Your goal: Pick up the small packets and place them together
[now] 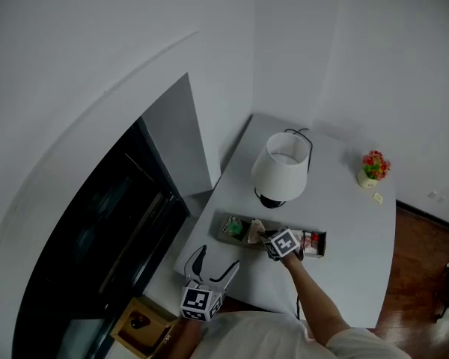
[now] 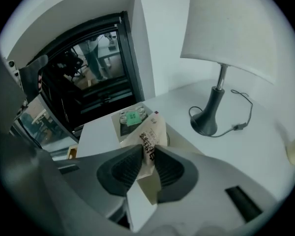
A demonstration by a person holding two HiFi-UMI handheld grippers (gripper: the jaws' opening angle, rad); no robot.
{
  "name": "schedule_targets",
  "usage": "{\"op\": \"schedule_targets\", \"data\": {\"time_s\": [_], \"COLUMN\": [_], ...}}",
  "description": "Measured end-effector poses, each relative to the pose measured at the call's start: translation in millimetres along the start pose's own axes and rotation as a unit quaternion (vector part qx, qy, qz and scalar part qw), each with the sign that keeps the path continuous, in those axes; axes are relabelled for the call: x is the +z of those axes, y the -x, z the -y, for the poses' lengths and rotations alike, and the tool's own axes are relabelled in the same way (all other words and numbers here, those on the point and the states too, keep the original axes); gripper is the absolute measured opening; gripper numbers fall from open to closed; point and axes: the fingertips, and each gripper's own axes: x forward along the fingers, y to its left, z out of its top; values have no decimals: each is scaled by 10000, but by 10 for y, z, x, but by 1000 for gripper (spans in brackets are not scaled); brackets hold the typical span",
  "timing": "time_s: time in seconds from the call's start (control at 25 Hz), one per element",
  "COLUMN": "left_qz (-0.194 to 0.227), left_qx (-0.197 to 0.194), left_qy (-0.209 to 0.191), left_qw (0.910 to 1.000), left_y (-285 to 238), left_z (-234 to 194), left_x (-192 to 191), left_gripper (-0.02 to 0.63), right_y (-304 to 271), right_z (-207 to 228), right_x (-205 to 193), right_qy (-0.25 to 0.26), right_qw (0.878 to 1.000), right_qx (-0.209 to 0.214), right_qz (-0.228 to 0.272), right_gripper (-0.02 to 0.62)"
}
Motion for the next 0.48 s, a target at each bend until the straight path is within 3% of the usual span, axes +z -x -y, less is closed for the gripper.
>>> {"op": "schedule_targets", "data": {"time_s": [0.32, 0.48], "left_qz": [-16, 7], "left_qx": [158, 146], "left_qy": [82, 67], "left_qw": [9998, 9999], "left_y": [118, 100], "left_z": [-126, -120], "left_x": [-18, -5], "left_gripper": [410, 410], "right_y": [-76, -85], "right_z": [89, 111], "right_x": [-17, -46], "right_qy": [187, 285], "right_qw": [9987, 9977], "right_qx": [-312, -387], "right_qz": [-364, -470], "right_gripper": [112, 166]}}
